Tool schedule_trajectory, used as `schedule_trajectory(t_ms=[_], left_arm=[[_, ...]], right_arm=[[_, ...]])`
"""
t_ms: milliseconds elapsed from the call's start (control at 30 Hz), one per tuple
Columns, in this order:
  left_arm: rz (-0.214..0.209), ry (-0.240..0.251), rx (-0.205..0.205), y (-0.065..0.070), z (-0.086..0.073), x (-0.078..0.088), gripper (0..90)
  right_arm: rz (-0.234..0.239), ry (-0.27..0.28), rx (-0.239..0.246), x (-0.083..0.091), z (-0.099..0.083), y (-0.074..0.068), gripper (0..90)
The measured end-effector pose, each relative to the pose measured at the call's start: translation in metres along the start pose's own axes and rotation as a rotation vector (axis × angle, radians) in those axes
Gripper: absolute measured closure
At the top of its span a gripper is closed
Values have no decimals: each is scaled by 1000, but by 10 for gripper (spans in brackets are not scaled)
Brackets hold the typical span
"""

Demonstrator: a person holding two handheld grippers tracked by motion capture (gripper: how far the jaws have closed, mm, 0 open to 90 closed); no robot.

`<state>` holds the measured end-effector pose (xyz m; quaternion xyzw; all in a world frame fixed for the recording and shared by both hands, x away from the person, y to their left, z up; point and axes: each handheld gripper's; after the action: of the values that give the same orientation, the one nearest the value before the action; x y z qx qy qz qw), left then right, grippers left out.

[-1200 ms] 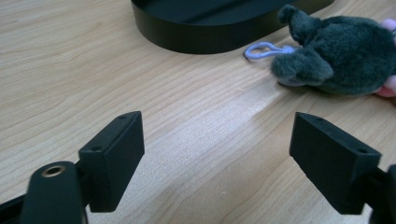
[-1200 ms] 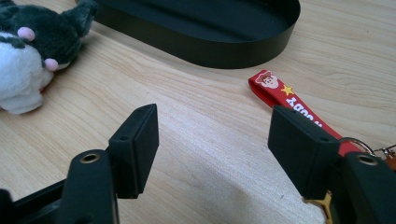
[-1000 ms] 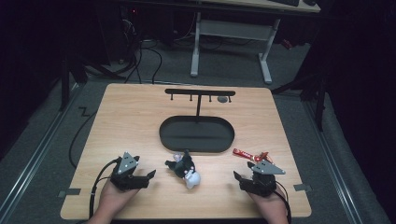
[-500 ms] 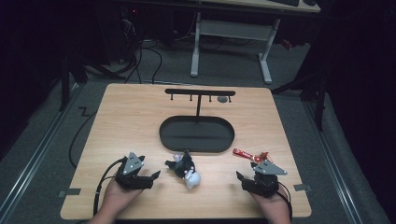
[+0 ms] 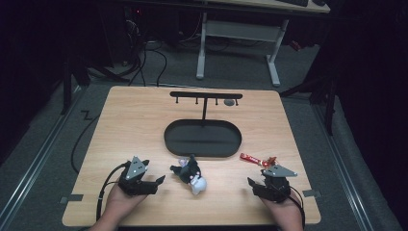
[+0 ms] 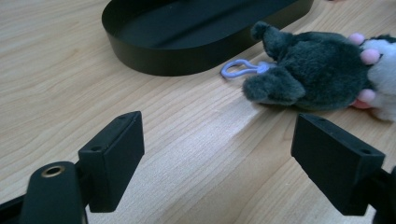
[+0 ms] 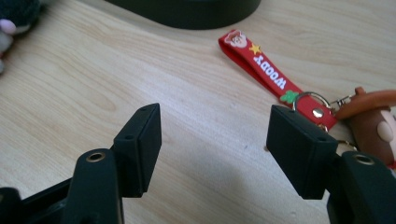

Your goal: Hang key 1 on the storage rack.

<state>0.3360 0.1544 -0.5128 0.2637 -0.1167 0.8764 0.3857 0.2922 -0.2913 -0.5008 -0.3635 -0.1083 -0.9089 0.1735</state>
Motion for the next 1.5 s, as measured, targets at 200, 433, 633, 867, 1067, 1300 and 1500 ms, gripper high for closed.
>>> schedule_trajectory(t_ms=[200, 433, 633, 867, 1067, 1300, 1500], left_arm=[[-11, -4, -2, 2, 1, -3, 178], [-16, -15, 1, 2, -1, -4, 182], [-23, -3, 17, 3, 0, -2, 187], [-36, -20, 4, 7, 1, -6, 189], [-39, -12, 5, 6, 2, -5, 194], [-47, -22, -19, 10, 3, -7, 196], [-45, -30, -17, 9, 2, -9, 198]], right_arm=[[6, -65, 7, -4, 3, 1, 366], [33, -156, 41, -5, 10, 1, 360], [47, -207, 74, 0, 13, -4, 366], [40, -274, 103, 9, 17, 0, 365], [33, -304, 135, 16, 19, 5, 371], [28, -334, 135, 18, 18, 9, 393], [48, -360, 128, 21, 21, 15, 403]])
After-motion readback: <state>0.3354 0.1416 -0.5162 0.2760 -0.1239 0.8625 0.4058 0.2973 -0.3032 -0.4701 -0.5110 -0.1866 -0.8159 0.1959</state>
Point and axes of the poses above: each handheld gripper's, and its own axes: x roughly backward along the jaws, z roughly out of its top, y roughly to its right, and after that the axes turned 2 degrees about -z, right-handed
